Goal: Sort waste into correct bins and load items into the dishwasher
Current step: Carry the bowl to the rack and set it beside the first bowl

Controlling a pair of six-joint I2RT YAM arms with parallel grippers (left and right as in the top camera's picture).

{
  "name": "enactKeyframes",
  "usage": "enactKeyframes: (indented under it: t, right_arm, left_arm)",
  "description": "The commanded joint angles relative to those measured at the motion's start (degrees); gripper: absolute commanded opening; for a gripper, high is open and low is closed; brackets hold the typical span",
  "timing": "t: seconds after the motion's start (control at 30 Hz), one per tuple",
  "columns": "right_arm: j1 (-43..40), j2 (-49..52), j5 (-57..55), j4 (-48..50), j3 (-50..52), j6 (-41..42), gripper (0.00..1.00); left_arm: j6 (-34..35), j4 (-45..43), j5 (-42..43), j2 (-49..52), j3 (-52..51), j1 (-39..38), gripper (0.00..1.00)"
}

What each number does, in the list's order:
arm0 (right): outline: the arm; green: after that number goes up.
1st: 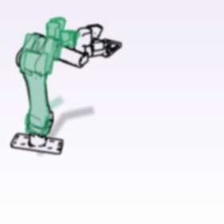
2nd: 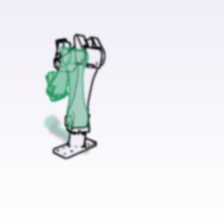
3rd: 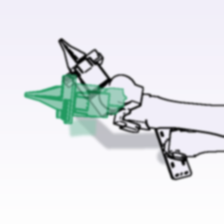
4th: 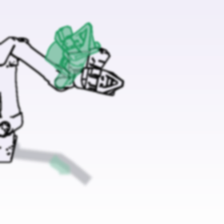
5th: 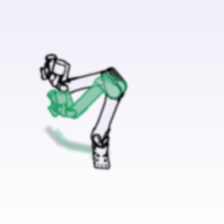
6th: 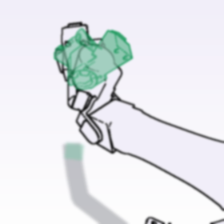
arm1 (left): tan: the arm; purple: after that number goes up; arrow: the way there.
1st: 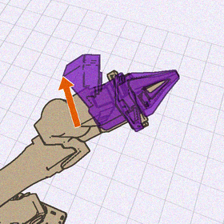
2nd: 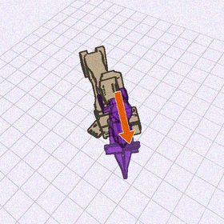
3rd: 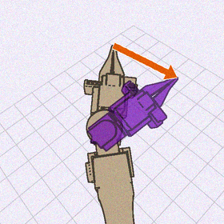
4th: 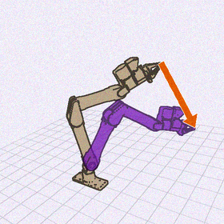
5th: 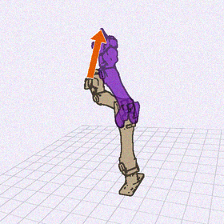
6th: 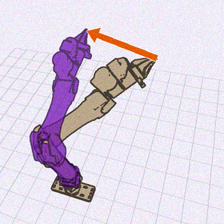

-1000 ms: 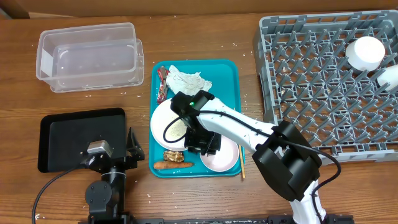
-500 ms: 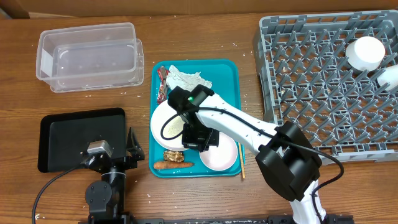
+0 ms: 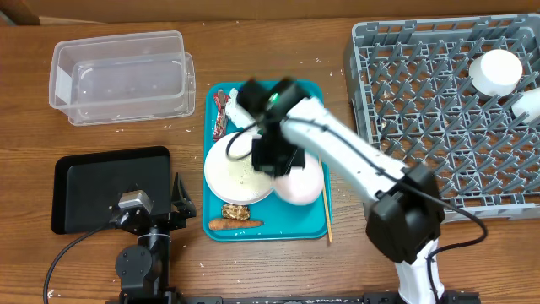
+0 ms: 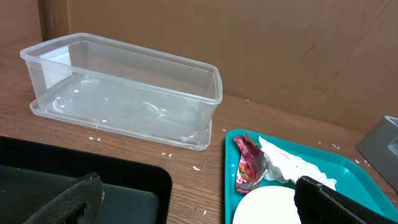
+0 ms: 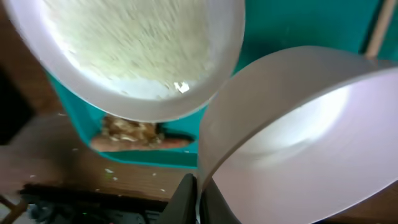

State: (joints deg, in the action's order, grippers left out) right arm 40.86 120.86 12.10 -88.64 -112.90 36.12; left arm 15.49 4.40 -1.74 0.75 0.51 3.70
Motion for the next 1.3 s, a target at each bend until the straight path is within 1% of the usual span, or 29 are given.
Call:
enactKeyframes:
  t: [0.0, 0.17, 0.3, 0.47, 0.53, 0.6, 0.67, 0.83, 1.0, 1.17, 1.27]
  right_arm:
    - [-5.55, -1.81, 0.15, -2.91, -9.70, -9.03, 0.04]
    - [-15.39, -3.45, 0.87, -5.92, -20.15, -17.09, 0.04]
    - [-26.80, -4.44, 3.06, -3.04, -24.24, -22.38, 0.04]
    - [-43.01, -3.56, 14.84, 4.52, -23.98, -30.77, 0.04]
    - [-47.65, -2.91, 15.06, 5.81, -23.98, -31.04, 0.04]
    - [-53.57, -1.79, 17.75, 6.64, -23.98, -31.06, 0.04]
    - [-59.45, -0.31, 23.91, 7.26, -23.93, -32.85, 0.04]
    - [-69.83, 3.74, 39.80, 7.23, -23.93, -40.76, 0.04]
    - [-75.56, 9.53, 50.73, 6.99, -23.93, -44.65, 0.04]
    - [-76.72, 14.01, 60.33, 6.97, -23.93, -49.94, 0.04]
    - [-76.50, 15.39, 62.20, 6.97, -23.93, -51.19, 0.04]
  left_arm:
    - [0.37, -0.13, 0.26, -0.35, -0.20, -0.39, 1.00]
    - [0.37, -0.13, 0.28, -0.35, -0.20, -0.39, 1.00]
    - [0.37, -0.13, 0.28, -0.35, -0.20, -0.37, 1.00]
    - [0.37, -0.13, 0.28, -0.35, -0.20, -0.37, 1.00]
    - [0.37, -0.13, 0.28, -0.35, -0.20, -0.37, 1.00]
    - [0.37, -0.15, 0.28, -0.35, -0.20, -0.37, 1.00]
    - [0.37, -0.13, 0.26, -0.35, -0.20, -0.37, 1.00]
    - [0.37, -0.13, 0.26, -0.35, -0.20, -0.37, 1.00]
    - [0.37, -0.13, 0.26, -0.35, -0.20, -0.37, 1.00]
    - [0.37, -0.13, 0.26, -0.35, -0.20, -0.37, 1.00]
    - [0.37, -0.13, 0.26, -0.35, -0.20, -0.37, 1.00]
